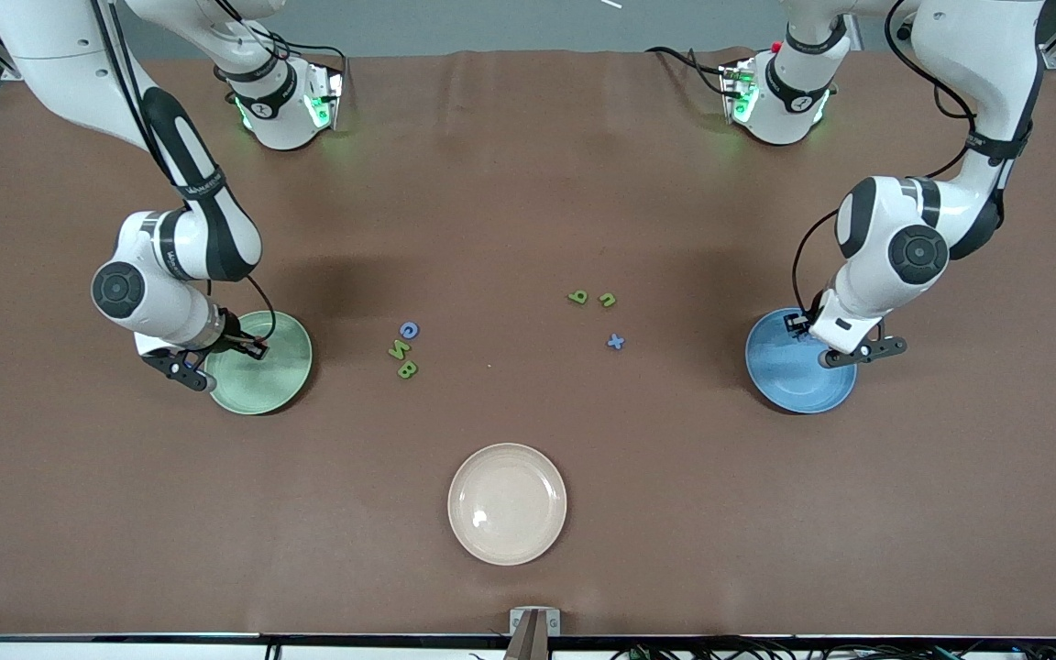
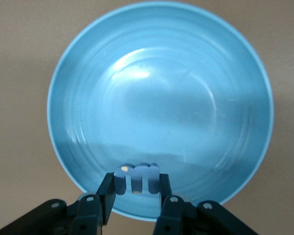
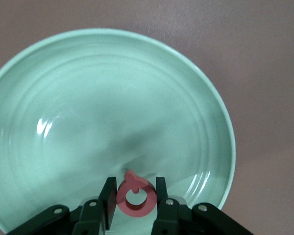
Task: Sort upper and lower case letters into plates
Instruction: 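Place the m on the blue plate while the right gripper places Q, then reach the blue x with the left gripper while the right gripper reaches B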
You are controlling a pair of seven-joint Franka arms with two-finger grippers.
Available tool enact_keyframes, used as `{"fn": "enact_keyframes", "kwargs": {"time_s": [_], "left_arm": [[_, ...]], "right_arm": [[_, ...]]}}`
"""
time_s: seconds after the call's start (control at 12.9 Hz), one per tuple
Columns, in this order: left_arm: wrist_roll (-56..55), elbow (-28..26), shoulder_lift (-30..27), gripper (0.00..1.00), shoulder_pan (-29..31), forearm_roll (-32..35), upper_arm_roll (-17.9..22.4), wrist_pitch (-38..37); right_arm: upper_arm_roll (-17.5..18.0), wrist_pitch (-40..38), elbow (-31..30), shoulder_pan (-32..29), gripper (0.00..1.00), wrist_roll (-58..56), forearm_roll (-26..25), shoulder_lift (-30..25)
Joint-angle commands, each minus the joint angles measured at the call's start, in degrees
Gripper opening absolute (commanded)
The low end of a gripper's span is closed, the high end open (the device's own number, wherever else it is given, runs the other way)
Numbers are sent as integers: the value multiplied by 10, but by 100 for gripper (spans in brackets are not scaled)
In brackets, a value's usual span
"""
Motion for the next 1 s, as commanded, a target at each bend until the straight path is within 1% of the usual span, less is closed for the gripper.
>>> {"fn": "enact_keyframes", "kwargs": {"time_s": [0.0, 0.08, 0.15, 0.31, 0.46, 0.54, 0.62, 0.77, 0.85, 0.93], "left_arm": [[6, -25, 8, 23, 5, 13, -3, 46], [6, -28, 14, 23, 6, 14, -3, 56], [6, -31, 18, 24, 15, 14, -4, 68], [7, -33, 28, 24, 18, 16, -4, 87], [7, -34, 29, 27, 18, 16, -4, 89], [7, -34, 29, 36, 18, 16, -4, 89], [8, -33, 27, 55, 18, 16, -4, 89], [5, -28, 15, 78, 17, 16, -5, 87], [4, -15, 5, 88, 13, 16, -6, 79], [3, 0, 1, 95, 12, 16, -11, 60]], "right_arm": [[8, 4, -9, -4, 34, -9, 9, -1], [8, 3, -7, -3, 86, -8, 11, -1], [8, 0, -3, -3, 100, -8, 13, -2], [8, -16, 10, 0, 100, -5, 14, -5], [8, -84, 55, 22, 100, 11, 15, -8], [8, -133, 98, 44, 100, 43, 15, -7], [8, -158, 128, 68, 100, 65, 15, -5], [8, -154, 156, 122, 100, 67, 21, 3], [8, -146, 171, 142, 100, 63, 29, 19], [8, -137, 183, 160, 100, 59, 30, 33]]}}
